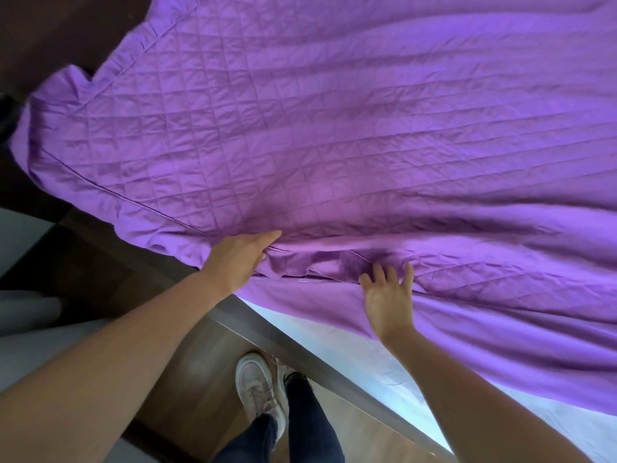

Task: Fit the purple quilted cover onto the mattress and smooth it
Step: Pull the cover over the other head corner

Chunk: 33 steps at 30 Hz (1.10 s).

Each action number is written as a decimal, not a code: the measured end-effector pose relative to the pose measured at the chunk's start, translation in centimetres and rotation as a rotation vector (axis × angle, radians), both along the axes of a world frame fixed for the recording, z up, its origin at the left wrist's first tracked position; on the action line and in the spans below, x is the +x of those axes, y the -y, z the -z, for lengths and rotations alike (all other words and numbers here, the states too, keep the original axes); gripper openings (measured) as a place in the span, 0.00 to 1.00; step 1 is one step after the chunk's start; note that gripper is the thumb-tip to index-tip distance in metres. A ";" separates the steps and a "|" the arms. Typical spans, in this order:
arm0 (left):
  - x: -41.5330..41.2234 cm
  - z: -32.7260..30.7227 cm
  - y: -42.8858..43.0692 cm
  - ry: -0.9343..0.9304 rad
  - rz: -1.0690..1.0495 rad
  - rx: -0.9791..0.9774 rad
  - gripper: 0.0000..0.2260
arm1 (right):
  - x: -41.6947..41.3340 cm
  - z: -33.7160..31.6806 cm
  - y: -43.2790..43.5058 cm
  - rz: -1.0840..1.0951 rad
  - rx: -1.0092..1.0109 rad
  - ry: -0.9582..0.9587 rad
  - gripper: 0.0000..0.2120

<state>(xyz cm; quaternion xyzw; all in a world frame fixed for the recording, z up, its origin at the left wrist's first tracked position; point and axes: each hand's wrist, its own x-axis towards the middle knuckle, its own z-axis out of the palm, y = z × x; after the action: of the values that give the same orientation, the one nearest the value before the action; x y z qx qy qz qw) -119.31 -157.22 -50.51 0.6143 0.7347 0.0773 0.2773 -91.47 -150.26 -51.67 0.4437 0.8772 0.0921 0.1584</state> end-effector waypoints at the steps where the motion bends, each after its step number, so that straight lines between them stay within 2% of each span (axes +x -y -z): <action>1: 0.1 -0.1 0.4 -0.001 0.047 0.024 0.27 | 0.5 0.0 0.4 -0.032 0.010 -0.027 0.09; 4: 0.3 -0.7 0.8 -0.149 0.183 -0.042 0.30 | 2.5 -0.5 2.8 -0.169 -0.018 -0.120 0.09; 8: 0.5 -0.5 2.1 -0.209 0.252 -0.066 0.25 | 5.4 -0.6 7.4 -0.303 -0.129 -0.162 0.10; 11: 1.1 -0.4 2.8 -0.314 0.318 -0.060 0.24 | 5.8 -0.9 8.6 -0.252 -0.211 -0.224 0.09; 13: 1.9 -0.4 3.0 -0.410 0.363 -0.080 0.23 | 6.0 -0.7 7.3 -0.178 -0.189 -0.254 0.07; 14: 2.3 -0.2 3.2 -0.450 0.369 -0.081 0.21 | 6.2 -0.6 6.4 -0.140 -0.159 -0.240 0.09; 16: 3.7 0.0 3.4 -0.514 0.363 -0.063 0.14 | 6.8 -0.3 4.7 -0.096 -0.152 -0.157 0.17; 19: 5.0 -0.8 2.7 -0.538 0.329 -0.068 0.05 | 6.7 -0.6 3.8 -0.187 -0.140 -0.117 0.11; 22: 5.4 -0.7 2.8 -0.518 0.304 -0.098 0.11 | 7.4 -0.9 4.4 -0.263 -0.134 -0.208 0.12; 26: 5.8 -0.4 6.3 -0.566 0.304 -0.073 0.06 | 9.4 -0.7 6.8 -0.337 -0.216 -0.251 0.04; 31: 8.3 -2.7 4.5 -0.527 0.128 -0.246 0.08 | 9.0 -1.3 3.6 -0.298 -0.357 -0.364 0.11; 33: 10.4 -3.1 2.1 -0.485 -0.029 -0.178 0.15 | 8.6 -1.7 1.1 -0.215 -0.371 -0.400 0.16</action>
<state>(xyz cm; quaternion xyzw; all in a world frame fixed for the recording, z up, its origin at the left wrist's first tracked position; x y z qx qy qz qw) -108.92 -159.30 -47.43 0.5773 0.7925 -0.1333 0.1448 -82.89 -151.38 -49.96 0.3212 0.9348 -0.1430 0.0501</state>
